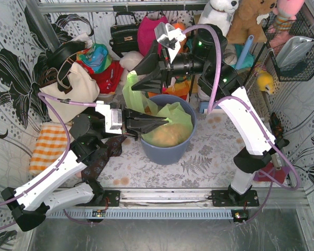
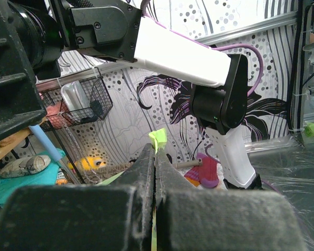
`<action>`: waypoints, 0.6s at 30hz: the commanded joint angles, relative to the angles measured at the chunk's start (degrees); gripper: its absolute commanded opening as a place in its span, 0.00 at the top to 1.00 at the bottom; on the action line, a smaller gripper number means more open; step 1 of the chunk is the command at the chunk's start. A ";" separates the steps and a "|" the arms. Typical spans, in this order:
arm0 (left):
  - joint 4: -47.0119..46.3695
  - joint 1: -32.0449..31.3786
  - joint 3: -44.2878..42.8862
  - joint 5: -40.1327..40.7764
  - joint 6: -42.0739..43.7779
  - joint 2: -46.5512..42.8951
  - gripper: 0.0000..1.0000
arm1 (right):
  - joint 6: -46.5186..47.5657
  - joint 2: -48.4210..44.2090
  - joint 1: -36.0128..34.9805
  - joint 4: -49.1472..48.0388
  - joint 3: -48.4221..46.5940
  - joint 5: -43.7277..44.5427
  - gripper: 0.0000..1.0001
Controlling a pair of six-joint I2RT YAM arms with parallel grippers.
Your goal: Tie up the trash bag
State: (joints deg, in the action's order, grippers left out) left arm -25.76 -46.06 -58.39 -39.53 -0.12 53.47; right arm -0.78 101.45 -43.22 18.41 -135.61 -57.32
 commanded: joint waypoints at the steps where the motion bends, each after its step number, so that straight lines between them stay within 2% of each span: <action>1: -1.69 0.21 -1.86 -0.33 0.13 -0.04 1.00 | -0.72 -0.54 -0.22 -1.58 0.02 -0.92 0.50; 8: -1.93 0.18 -2.40 -0.57 -0.33 0.66 1.00 | -1.93 1.43 -0.37 -2.00 -2.46 -0.89 0.60; 12: -1.85 0.18 -2.45 0.02 -0.34 0.63 1.00 | -1.79 1.58 -0.37 -1.72 -2.75 -0.03 0.74; 15: -1.84 0.18 -2.48 1.19 0.00 0.77 1.00 | -2.30 0.77 -0.37 -1.72 -1.99 2.19 0.98; 18: -2.06 0.18 -3.05 4.28 0.49 1.19 1.00 | -4.00 -1.94 -0.54 -2.81 2.09 9.76 1.00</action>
State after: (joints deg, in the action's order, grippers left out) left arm -25.87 -46.09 -59.13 -39.03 -0.16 54.37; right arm -2.61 102.56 -43.24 18.35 -136.33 -55.24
